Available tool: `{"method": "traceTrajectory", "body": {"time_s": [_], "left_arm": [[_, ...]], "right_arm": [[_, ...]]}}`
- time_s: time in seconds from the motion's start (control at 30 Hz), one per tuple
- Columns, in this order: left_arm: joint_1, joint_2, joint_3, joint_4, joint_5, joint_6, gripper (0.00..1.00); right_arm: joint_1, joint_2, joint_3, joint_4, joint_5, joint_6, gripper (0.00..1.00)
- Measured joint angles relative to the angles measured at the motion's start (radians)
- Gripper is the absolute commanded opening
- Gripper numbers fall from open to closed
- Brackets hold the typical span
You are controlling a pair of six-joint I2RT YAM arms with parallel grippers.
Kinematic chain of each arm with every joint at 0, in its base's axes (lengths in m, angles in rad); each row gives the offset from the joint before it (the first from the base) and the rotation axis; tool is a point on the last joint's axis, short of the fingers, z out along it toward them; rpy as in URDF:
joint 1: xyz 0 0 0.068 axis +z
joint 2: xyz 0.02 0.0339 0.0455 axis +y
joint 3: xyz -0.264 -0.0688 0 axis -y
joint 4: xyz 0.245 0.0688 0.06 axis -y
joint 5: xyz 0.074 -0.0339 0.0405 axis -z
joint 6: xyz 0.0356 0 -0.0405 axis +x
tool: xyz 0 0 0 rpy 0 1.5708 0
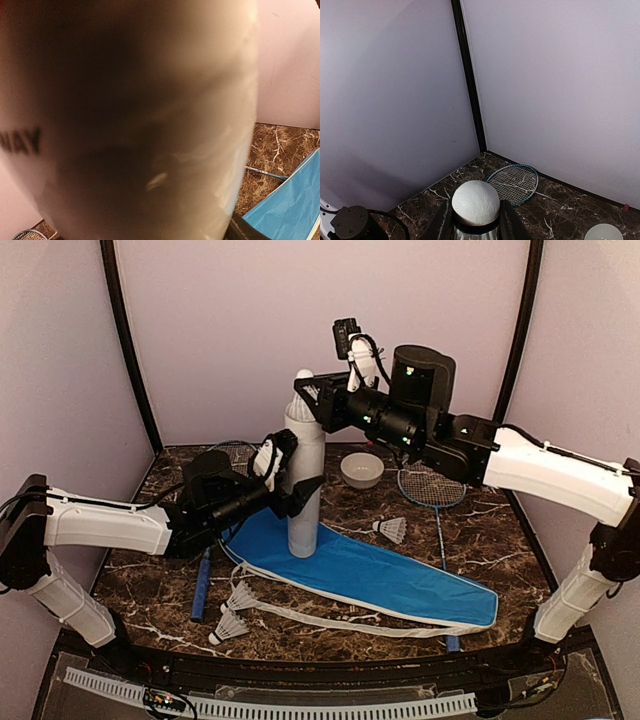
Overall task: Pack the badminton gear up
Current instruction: Place the shuttlecock in the shuttle tube.
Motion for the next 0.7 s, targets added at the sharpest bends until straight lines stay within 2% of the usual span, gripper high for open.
{"method": "traceTrajectory", "body": {"time_s": [0.7], "left_arm": [[0.011,0.006,0.011,-0.01,0.007,-0.011,0.72]], "right_arm": [[0.005,0.101,0.104,-0.016,0.003,-0.037,0.16]]}}
